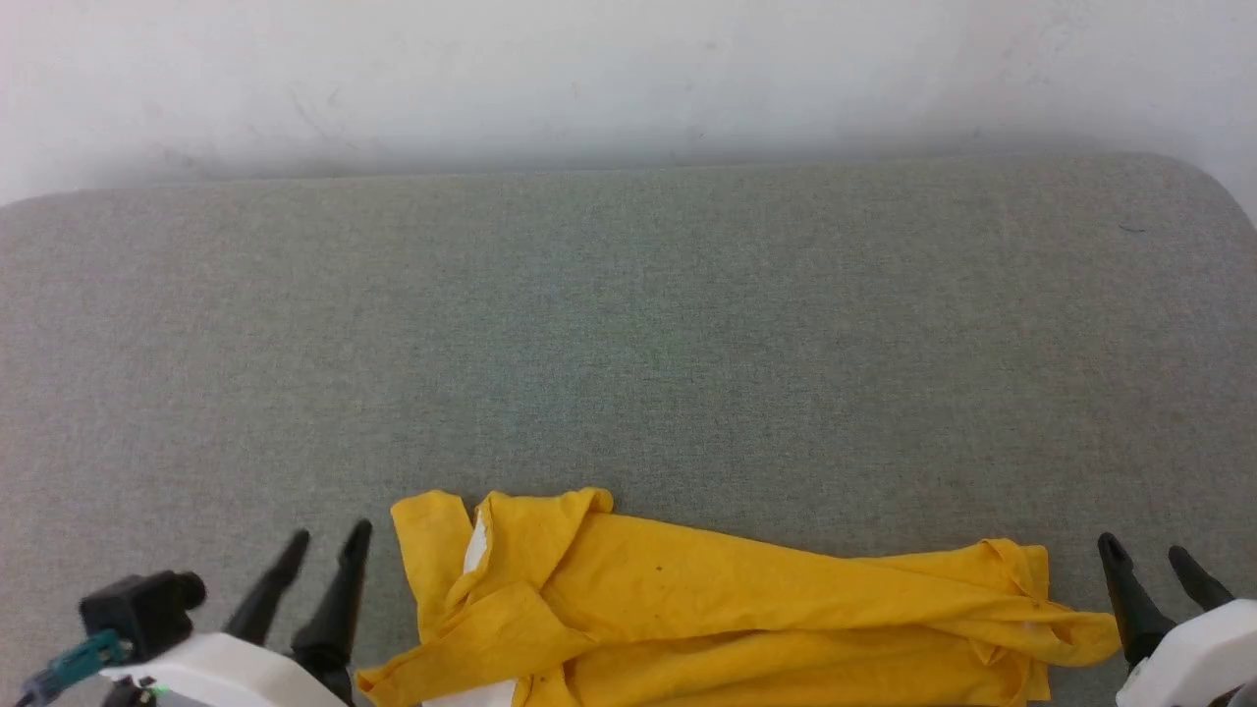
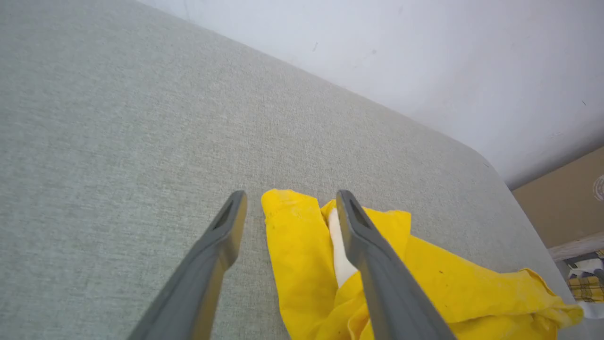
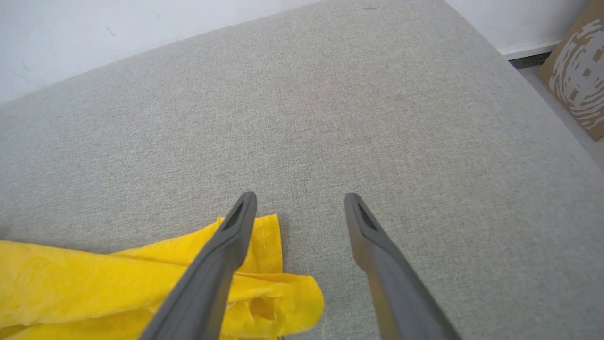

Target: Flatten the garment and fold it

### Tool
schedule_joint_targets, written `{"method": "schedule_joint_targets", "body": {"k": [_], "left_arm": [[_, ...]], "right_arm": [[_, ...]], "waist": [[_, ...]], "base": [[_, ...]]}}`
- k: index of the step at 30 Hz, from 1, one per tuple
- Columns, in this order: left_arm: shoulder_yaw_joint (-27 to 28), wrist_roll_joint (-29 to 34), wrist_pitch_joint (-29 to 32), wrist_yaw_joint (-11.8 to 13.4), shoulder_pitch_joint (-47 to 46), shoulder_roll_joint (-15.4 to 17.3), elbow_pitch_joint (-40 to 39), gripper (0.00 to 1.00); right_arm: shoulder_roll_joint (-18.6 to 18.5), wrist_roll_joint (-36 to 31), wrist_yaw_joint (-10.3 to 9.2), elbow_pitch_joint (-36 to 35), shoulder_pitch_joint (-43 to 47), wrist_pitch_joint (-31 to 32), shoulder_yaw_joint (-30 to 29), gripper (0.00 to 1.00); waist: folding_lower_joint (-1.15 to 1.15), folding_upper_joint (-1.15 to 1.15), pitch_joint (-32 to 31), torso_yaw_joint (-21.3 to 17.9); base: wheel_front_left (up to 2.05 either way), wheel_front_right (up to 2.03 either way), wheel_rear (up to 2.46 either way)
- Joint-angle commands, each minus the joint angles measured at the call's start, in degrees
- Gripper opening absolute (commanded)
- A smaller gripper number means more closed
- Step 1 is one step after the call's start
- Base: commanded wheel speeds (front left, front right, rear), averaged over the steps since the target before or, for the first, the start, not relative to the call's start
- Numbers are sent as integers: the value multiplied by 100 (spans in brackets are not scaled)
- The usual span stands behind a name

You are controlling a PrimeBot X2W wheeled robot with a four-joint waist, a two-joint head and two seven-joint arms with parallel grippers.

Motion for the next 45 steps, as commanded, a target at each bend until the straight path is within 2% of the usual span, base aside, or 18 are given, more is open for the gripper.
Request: {"method": "schedule_joint_targets", "body": {"k": [1, 5, 7, 11, 17, 26, 27, 28, 29, 38, 45], "left_arm": [[79, 116, -89, 60, -94, -29, -39, 100], [561, 837, -313, 351, -89, -210, -232, 100], [931, 1324, -326, 473, -76, -413, -375, 100], [1415, 2304, -329, 530, 127, -803, -593, 100], [1631, 2833, -330, 273, 407, -1193, -549, 100], [1754, 3013, -331, -36, 393, -1403, -390, 100], [1761, 3027, -331, -54, 383, -1417, -379, 100], [1768, 3043, -331, -70, 375, -1429, -368, 100], [1773, 3059, -331, -81, 369, -1440, -356, 100], [1825, 3112, -331, -172, 347, -1553, -291, 100], [1840, 3294, -331, -204, 321, -1550, -229, 100]], "right_arm": [[14, -17, -4, -26, 54, -42, -13, 100], [14, 34, -4, 68, 116, -91, 104, 100], [14, 52, -4, 149, 134, -93, 172, 100], [14, 62, -4, 391, 146, -23, 316, 100], [14, 53, -4, 779, 115, 176, 550, 100], [14, 59, -4, 1372, -82, 332, 656, 100], [14, 83, -4, 1432, -105, 375, 651, 50], [14, 112, -4, 1476, -134, 390, 633, 22], [14, 127, -4, 1509, -164, 398, 622, 0], [14, -152, -4, 1386, -607, 190, 391, 0], [10, -842, -4, 1132, -1066, 302, -260, 0]], "waist": [[0, 0, 6, 5], [0, 0, 39, 24], [0, 0, 60, 41], [0, 0, 87, 67], [0, 0, 125, 129], [0, 0, 174, 230], [0, 0, 175, 238], [0, 0, 176, 244], [0, 0, 179, 249], [0, 0, 203, 201], [0, 0, 219, 151]], "base": [[0, 0, 0], [0, 0, 0], [0, 0, 0], [0, 0, 0], [0, 0, 0], [0, 0, 0], [0, 0, 0], [0, 0, 0], [0, 0, 0], [0, 0, 0], [0, 0, 0]]}}
